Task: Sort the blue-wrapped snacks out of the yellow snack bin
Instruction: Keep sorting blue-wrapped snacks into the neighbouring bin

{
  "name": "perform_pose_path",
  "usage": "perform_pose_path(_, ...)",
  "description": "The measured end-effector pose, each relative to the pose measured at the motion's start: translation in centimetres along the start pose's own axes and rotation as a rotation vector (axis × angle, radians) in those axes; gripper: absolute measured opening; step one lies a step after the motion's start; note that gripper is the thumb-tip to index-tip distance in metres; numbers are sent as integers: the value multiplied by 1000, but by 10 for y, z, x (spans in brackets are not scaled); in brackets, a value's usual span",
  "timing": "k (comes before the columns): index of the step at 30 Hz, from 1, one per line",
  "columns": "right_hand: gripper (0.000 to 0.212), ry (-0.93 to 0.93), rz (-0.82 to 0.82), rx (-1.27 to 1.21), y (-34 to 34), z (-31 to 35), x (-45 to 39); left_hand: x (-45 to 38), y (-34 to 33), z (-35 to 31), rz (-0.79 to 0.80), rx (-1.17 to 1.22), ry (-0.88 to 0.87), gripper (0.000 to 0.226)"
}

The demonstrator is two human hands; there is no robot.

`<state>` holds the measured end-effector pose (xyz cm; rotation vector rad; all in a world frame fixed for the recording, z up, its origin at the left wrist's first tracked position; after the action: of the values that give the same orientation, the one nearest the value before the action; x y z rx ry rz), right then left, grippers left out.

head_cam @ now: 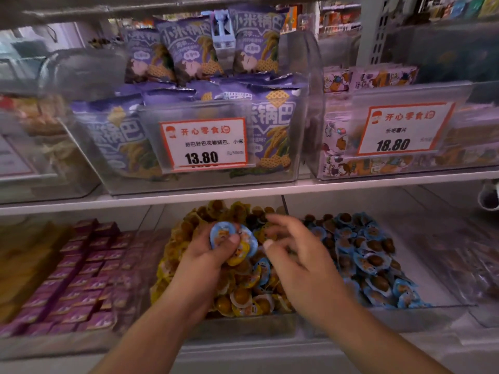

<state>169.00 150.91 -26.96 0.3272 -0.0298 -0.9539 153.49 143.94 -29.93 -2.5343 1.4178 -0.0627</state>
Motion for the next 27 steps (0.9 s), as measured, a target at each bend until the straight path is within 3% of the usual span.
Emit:
perform_pose_path(2,31,-171,145,-80,-22,-6,-4,4,-2,-3,56,7,-46,31)
perform_pose_path(4,20,-256,191,-153,-35,-7,-10,4,2,-9,80,-166,-159,18)
perform_pose_path(7,22,-224,103,-24,-35,-9,-25,-1,13,-12,62,-342,-226,17)
perform_pose_path(9,18,-154,45,80,-33,-7,-32,-4,20,-16,37,-371,-241,21)
perform_pose_path(12,21,-138,-27,36,-37,-1,-39,-7,26,-17,-15,-337,-241,20)
perform_pose_path(17,22,-353,36,-219,-50,-11,-34,-4,23,-29,-49,-719,-477,22)
perform_pose_path(21,33,-632,156,-906,-72,-10,-13,11,-10,-15,42,-974,-568,42)
perform_pose_path(23,36,-672,193,-1005,-75,-9,-2,16,-23,-8,28,-1098,-541,48)
perform_pose_path(27,35,-669,158,-993,-65,-4,9,23,-33,-19,-39,-925,-568,51)
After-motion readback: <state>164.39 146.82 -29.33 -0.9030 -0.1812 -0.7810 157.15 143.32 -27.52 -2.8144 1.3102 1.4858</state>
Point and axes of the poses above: each hand's wrist, its own x-axis away from the middle knuckle, its own y-axis out of the back of the hand, z = x × y, the point moved 5 cm from there along -x, towards the middle knuckle, and after that the axes turned 8 degrees about -y, right-handed, at the moved point
